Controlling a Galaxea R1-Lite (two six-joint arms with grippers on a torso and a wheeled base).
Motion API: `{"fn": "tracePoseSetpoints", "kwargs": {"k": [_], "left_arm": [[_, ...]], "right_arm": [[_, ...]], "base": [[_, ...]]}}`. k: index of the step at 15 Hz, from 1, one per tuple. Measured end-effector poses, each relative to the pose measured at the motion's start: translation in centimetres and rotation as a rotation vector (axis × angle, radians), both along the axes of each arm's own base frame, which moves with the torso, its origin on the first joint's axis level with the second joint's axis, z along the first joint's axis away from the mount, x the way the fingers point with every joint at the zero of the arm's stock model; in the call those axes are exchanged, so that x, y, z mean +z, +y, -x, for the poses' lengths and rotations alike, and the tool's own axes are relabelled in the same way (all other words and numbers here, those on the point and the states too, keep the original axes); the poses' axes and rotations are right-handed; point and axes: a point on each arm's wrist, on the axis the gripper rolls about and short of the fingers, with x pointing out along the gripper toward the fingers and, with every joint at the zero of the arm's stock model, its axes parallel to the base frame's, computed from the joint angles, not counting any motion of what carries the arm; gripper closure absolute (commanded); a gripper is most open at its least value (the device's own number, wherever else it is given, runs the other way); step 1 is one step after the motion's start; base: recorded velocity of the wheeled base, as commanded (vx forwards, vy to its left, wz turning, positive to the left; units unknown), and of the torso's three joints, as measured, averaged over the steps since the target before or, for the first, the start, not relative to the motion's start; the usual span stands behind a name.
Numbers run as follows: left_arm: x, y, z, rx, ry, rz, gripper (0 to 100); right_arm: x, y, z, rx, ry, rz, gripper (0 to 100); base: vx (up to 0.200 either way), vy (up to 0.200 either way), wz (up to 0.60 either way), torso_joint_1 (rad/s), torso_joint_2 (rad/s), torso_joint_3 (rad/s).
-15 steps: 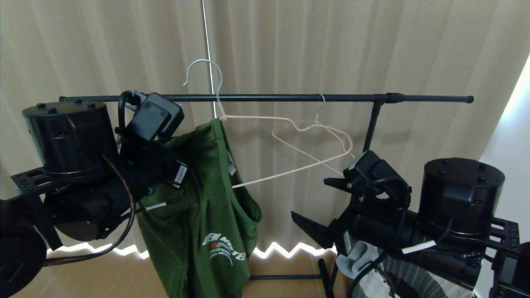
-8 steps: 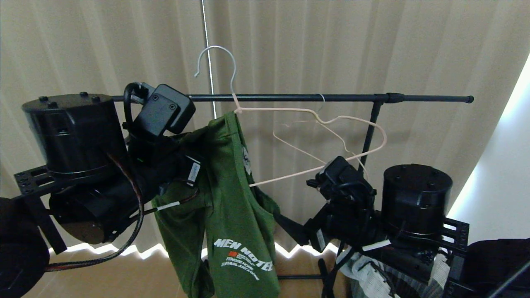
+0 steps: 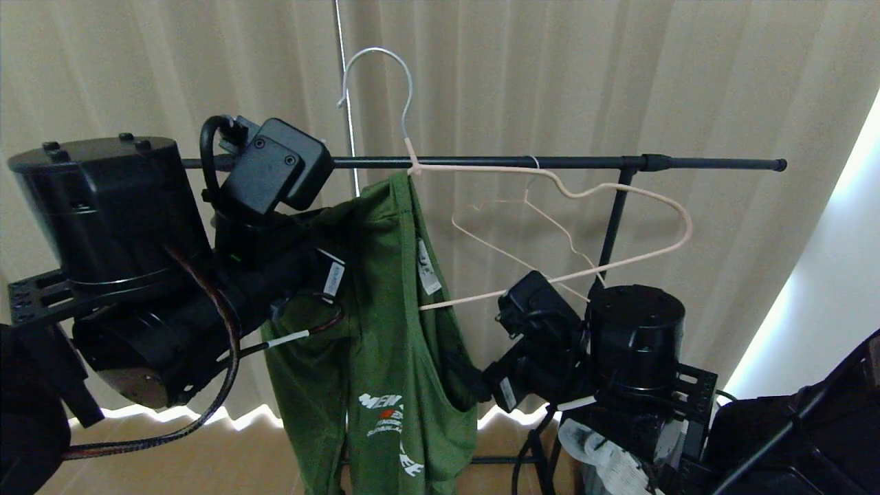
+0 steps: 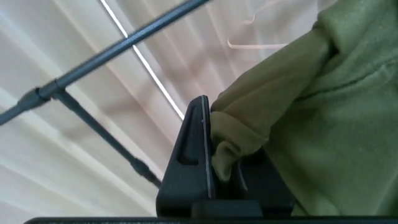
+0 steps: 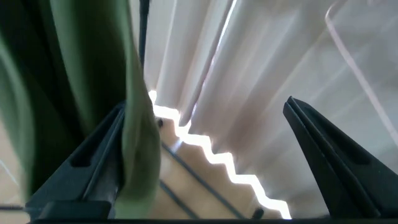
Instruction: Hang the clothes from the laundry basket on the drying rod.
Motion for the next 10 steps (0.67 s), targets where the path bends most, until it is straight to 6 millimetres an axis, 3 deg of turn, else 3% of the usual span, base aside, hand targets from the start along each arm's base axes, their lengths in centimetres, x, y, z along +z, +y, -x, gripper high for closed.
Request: {"fn": "tracePoseSetpoints", "kwargs": {"k": [4,10], "left_arm": [[0.2,0.6,-0.4,0.026,-0.007,-0.008,100],[-0.8,3.3,-1.2,0.115,-0.009,-0.096,100]], "right_arm": [[-0.9,-1.0,0.6,-0.012,0.029,0.031,0],[-0.4,-6.5,0.3,-0.162,0.042,0.044,0]], "base": [[0.000,0.000,0.00,0.000,0.00,0.000],[0.000,0.000,0.00,0.000,0.00,0.000]]}}
